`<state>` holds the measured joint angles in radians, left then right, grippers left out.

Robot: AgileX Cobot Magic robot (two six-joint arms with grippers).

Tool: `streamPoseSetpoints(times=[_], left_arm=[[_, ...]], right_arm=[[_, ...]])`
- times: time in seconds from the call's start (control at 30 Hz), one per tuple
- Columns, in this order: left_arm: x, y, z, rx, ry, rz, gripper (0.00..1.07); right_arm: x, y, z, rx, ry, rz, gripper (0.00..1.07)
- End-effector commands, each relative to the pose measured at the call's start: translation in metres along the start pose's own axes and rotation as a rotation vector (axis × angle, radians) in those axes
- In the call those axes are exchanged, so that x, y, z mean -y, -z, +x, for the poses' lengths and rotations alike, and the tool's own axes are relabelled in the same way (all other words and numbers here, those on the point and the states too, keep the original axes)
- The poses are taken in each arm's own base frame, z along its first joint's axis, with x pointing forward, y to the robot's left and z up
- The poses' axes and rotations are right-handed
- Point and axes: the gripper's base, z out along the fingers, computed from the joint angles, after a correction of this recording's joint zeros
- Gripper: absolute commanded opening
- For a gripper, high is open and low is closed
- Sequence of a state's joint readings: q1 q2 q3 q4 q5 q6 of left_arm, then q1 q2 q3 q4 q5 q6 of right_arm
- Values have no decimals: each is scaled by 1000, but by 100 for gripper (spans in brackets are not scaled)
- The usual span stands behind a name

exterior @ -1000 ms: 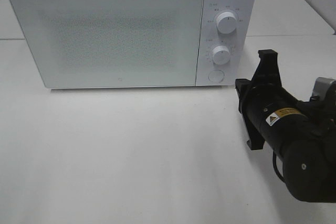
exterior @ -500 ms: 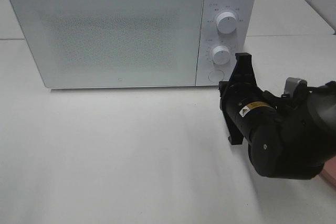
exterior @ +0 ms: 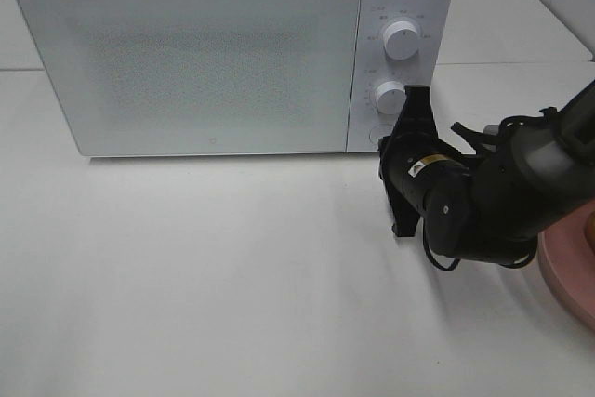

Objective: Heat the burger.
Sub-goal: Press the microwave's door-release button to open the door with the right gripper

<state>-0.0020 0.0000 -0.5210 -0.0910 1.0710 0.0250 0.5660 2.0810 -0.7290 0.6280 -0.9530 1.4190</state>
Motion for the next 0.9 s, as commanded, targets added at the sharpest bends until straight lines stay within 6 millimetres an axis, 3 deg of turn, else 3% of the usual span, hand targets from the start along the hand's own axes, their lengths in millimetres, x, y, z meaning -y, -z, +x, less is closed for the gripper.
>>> streamPoseSetpoints(times=[0.03, 0.33, 0.9], left_arm=[[0, -1, 0, -4, 6, -1, 100], [0, -1, 0, -4, 6, -1, 100], [0, -1, 0, -4, 6, 0, 100]], right_arm=[[-7, -6, 2, -9, -14, -17, 0], [-19, -22, -7, -16, -31, 15, 0], [-14, -31, -6, -10, -23, -9, 0]])
